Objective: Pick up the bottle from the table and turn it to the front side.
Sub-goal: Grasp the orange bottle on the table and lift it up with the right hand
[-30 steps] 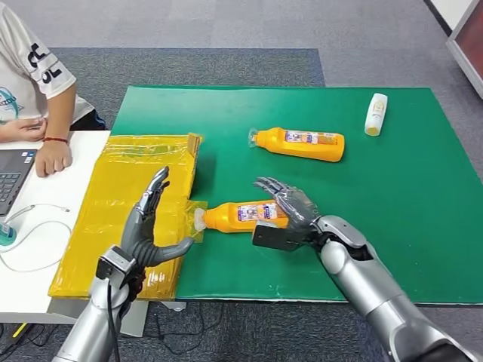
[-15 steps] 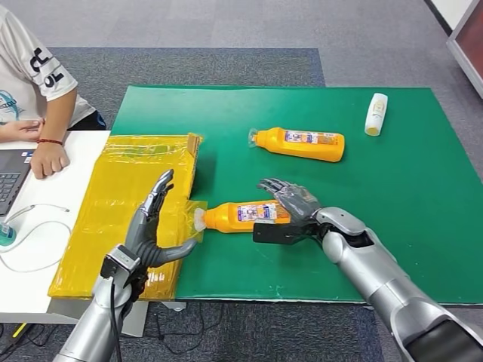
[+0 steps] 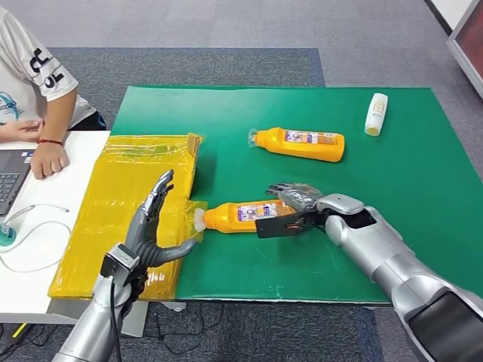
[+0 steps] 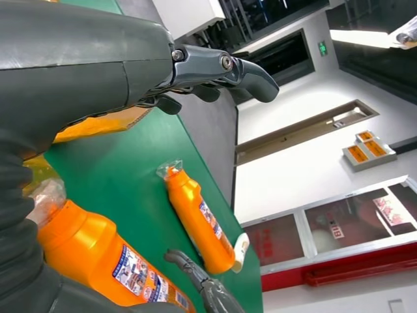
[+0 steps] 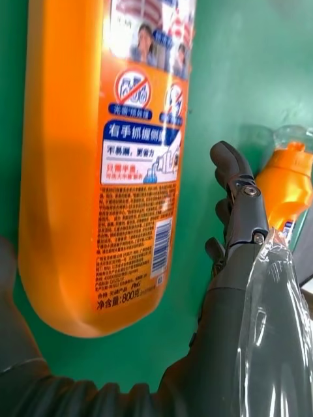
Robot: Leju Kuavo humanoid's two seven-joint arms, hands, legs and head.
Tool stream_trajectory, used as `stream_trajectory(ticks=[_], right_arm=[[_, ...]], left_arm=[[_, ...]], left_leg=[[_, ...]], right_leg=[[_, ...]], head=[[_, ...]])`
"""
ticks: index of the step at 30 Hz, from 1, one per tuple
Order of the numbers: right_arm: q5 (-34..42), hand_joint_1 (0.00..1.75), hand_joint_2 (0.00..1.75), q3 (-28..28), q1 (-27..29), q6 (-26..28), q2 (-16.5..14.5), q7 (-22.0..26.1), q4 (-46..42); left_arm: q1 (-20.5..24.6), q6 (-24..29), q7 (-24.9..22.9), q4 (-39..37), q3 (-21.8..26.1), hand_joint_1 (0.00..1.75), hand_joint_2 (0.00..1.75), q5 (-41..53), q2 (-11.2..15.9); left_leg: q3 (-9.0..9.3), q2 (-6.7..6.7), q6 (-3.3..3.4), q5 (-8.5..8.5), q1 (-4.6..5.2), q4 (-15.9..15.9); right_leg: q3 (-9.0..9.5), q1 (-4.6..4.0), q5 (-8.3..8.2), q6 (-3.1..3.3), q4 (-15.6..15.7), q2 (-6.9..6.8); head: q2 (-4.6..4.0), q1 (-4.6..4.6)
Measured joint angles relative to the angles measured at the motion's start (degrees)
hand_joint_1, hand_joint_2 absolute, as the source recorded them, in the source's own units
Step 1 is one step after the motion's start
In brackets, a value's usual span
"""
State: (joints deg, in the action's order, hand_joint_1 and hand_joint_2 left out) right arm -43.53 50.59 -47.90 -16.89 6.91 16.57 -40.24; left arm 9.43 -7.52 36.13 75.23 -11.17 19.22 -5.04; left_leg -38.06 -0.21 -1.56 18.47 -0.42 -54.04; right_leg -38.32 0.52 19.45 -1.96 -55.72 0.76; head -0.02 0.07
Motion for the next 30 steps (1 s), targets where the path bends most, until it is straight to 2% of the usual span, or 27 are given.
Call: stream_trajectory(ticks=[16,24,30], right_arm=[[3.29,0.0,1.75,6.15,-2.32,-1.1,0.0,-2.05,5.23],[4.75,0.0,1.75,7.24,-2.67,-0.9,0.0,-1.93,6.08],[8.5,0.0,1.75,7.55,-2.45,-0.23,0.59,-0.28,6.2]], left_arm=[[0.32,-0.22,0.04,-1.01,0.0,0.0,1.75,-0.82,0.19],[0.63,-0.3,0.04,-1.35,0.0,0.0,1.75,-0.86,0.19],[0.9,-0.67,0.04,-1.81,0.0,0.0,1.75,-0.97,0.19]], left_leg=[[0.01,0.0,0.0,0.01,0.0,0.0],[0.03,0.0,0.0,0.0,0.0,0.0],[0.03,0.0,0.0,0.0,0.0,0.0]], right_leg=[[0.01,0.0,0.01,0.0,0.0,0.0],[0.02,0.0,0.01,0.0,0.0,0.0],[0.0,0.0,0.0,0.0,0.0,0.0]], head=[[0.0,-0.01],[0.0,0.0],[0.0,0.0]])
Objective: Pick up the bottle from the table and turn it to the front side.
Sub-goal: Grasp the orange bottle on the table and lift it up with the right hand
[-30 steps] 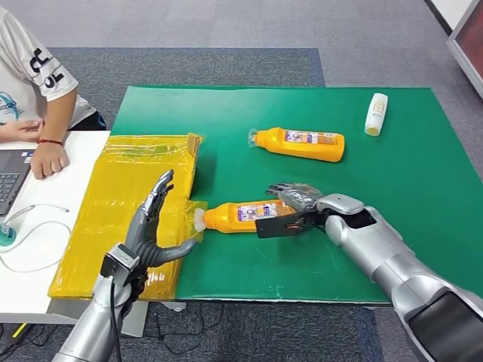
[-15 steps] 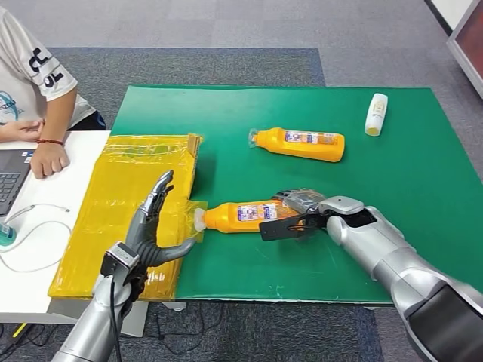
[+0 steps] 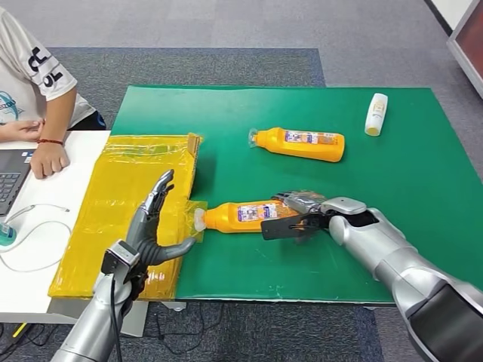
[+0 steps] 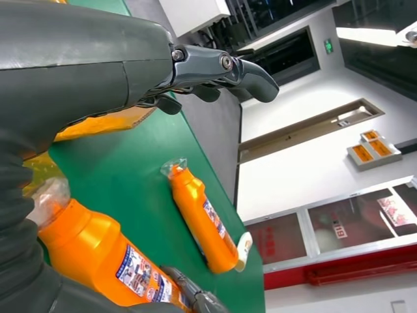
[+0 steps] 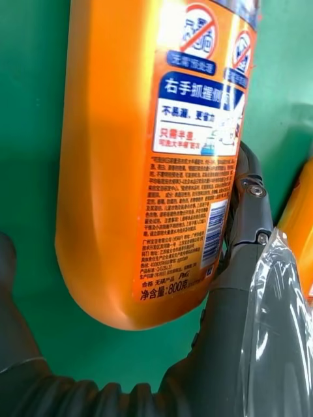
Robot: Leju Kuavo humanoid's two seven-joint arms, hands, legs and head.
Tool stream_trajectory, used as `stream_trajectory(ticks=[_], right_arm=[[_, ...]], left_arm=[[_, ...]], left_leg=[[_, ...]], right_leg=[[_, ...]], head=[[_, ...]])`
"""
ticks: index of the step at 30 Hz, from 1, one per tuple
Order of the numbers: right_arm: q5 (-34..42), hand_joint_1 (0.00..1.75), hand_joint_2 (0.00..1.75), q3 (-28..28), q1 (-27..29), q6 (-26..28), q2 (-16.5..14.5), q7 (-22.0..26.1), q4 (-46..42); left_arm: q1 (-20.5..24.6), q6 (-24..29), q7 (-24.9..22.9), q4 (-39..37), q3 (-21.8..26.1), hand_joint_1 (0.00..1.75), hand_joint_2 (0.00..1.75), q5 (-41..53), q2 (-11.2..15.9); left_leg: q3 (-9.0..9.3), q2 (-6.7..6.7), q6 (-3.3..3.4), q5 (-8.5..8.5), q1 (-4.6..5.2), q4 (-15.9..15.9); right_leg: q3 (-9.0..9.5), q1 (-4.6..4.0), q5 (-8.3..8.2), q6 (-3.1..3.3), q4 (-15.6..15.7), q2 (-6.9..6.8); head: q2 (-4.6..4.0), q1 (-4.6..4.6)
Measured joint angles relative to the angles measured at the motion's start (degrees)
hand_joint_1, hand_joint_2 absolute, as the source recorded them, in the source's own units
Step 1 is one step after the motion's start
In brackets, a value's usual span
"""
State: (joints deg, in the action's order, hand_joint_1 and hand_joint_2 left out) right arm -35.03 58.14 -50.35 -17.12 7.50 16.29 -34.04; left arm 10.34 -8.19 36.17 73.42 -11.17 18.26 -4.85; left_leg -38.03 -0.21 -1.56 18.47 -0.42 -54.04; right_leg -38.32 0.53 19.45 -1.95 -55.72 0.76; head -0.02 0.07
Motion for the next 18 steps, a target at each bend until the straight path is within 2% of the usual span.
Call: stream_trajectory(ticks=[9,18], right_arm=[[4.88,0.0,1.75,-0.15,2.38,3.73,1.48,2.05,-1.0],[6.4,0.0,1.75,-2.99,5.73,7.02,1.25,1.71,-2.63]], left_arm=[[0.18,0.22,0.0,-0.44,-0.06,0.0,1.75,-0.08,-0.04],[0.19,0.25,0.0,-0.5,-0.07,0.0,1.75,-0.03,-0.04]], left_leg=[[0.0,0.0,0.0,0.01,0.0,0.0],[0.01,0.0,-0.01,0.01,-0.01,0.0]], right_leg=[[0.0,0.0,0.01,0.0,0.0,0.0],[0.02,0.0,0.01,0.01,0.0,0.01]], head=[[0.0,-0.01],[0.0,-0.01]])
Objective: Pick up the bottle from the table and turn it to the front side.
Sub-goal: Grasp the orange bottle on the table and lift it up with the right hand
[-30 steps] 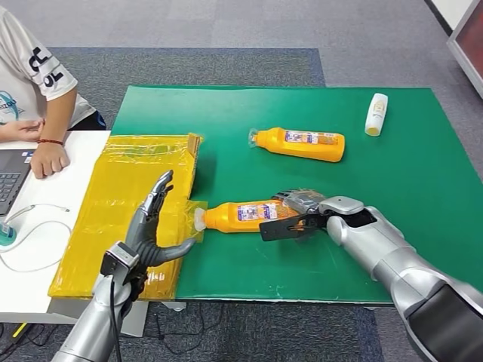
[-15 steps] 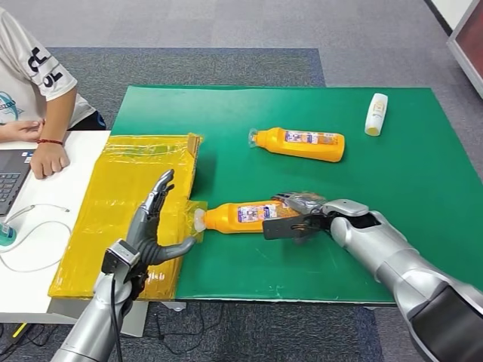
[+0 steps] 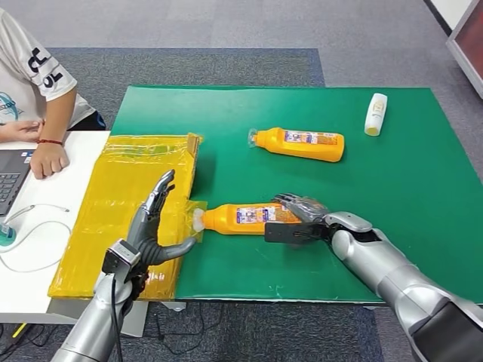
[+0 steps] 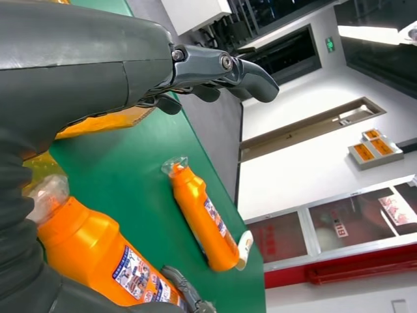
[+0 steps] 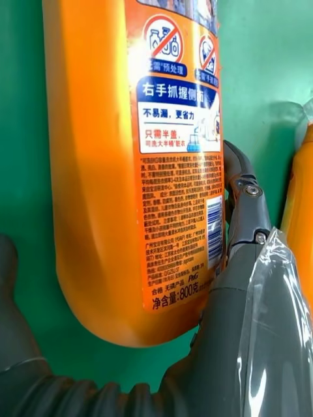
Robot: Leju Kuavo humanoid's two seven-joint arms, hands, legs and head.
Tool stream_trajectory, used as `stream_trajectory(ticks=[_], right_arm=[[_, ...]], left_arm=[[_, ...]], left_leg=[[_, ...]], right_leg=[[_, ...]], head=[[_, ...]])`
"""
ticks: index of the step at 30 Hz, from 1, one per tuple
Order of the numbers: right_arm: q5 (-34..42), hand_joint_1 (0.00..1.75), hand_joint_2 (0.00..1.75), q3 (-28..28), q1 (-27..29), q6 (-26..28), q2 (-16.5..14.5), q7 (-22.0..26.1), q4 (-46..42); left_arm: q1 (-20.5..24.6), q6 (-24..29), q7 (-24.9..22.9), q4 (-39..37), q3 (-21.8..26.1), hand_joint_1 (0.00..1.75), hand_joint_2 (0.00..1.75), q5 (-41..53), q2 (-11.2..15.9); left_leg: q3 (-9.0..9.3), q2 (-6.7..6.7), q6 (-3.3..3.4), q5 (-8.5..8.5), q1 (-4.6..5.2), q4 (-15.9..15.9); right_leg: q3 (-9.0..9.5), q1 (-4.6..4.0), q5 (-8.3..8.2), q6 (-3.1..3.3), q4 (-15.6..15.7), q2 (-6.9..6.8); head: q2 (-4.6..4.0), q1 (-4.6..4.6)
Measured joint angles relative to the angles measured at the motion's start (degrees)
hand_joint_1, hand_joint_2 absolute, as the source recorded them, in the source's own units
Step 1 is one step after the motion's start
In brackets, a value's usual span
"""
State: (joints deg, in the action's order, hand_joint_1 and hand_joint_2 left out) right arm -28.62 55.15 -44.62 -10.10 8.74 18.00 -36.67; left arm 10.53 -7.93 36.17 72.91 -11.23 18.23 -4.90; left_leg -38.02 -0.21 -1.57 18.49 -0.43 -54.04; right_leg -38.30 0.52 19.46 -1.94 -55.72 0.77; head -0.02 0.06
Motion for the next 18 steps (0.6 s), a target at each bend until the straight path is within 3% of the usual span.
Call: stream_trajectory(ticks=[18], right_arm=[[-0.03,0.0,1.75,-2.26,1.49,0.5,-1.23,-0.58,-0.53]], left_arm=[[0.11,-0.02,0.0,0.0,0.01,0.0,1.75,0.15,-0.02]], left_leg=[[0.02,0.01,0.0,0.0,0.0,0.0]], right_leg=[[0.02,0.0,0.0,0.0,0.0,0.0]], head=[[0.0,0.01]])
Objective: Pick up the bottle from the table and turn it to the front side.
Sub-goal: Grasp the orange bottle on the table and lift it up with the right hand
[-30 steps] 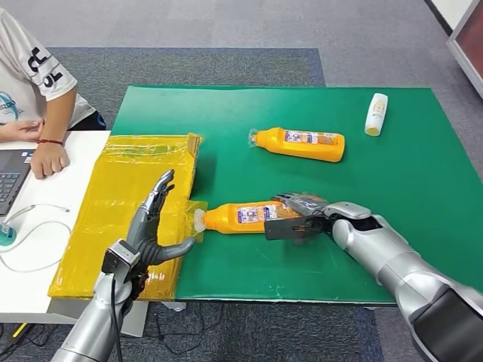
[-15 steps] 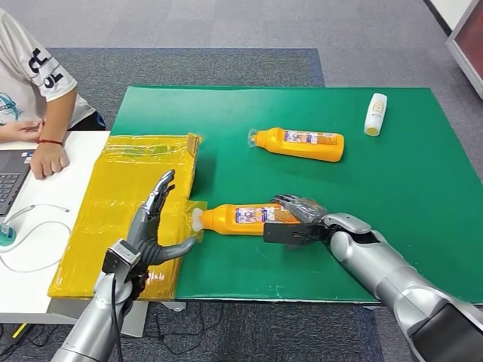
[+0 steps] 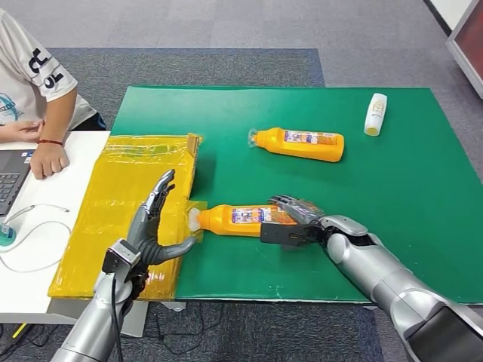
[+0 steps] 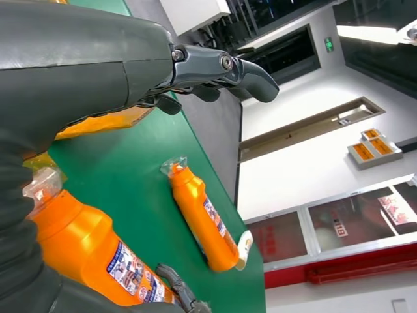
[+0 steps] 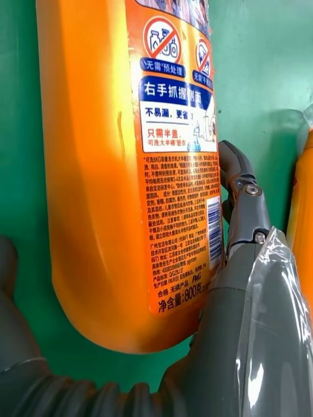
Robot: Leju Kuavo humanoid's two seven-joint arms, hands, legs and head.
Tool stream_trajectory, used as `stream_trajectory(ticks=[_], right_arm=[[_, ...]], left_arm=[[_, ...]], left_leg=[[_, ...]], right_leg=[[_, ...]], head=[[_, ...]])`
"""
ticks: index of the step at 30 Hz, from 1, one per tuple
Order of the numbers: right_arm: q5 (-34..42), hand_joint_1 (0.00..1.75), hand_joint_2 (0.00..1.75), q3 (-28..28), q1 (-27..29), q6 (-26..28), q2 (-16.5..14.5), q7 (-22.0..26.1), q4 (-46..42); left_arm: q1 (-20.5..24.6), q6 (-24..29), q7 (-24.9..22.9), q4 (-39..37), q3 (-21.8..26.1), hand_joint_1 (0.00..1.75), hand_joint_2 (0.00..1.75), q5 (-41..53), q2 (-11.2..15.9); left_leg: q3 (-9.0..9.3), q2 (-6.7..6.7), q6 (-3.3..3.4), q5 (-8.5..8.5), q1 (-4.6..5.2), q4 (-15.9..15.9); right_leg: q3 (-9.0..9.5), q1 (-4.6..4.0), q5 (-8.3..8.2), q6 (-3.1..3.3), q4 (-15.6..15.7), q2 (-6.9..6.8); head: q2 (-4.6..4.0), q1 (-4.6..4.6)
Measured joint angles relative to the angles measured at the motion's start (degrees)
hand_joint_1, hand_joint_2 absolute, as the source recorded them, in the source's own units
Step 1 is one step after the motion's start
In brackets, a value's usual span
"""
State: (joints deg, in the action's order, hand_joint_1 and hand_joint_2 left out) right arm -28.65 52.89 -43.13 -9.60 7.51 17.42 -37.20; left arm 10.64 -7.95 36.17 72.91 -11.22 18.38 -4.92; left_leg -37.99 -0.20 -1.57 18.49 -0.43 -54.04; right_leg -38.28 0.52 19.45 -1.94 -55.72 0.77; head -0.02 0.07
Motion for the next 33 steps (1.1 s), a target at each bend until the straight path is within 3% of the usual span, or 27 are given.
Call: stream_trajectory(ticks=[18,33], right_arm=[[-0.52,0.0,1.75,-0.42,-0.4,-0.24,-1.25,-1.2,-1.87],[-1.2,0.0,1.75,-4.17,-0.86,0.09,-2.07,-2.92,-6.95]], left_arm=[[-0.01,0.05,0.0,-0.02,0.01,0.0,1.75,0.09,0.0],[-0.69,0.26,0.0,-0.02,0.05,0.0,1.75,0.63,0.04]], left_leg=[[-0.01,0.0,0.0,0.0,0.0,0.0],[-0.03,-0.01,0.0,0.0,0.0,0.0]], right_leg=[[0.01,0.0,0.0,0.0,-0.01,-0.01],[0.0,0.0,0.01,-0.01,-0.01,-0.02]], head=[[0.0,0.01],[0.0,0.0]])
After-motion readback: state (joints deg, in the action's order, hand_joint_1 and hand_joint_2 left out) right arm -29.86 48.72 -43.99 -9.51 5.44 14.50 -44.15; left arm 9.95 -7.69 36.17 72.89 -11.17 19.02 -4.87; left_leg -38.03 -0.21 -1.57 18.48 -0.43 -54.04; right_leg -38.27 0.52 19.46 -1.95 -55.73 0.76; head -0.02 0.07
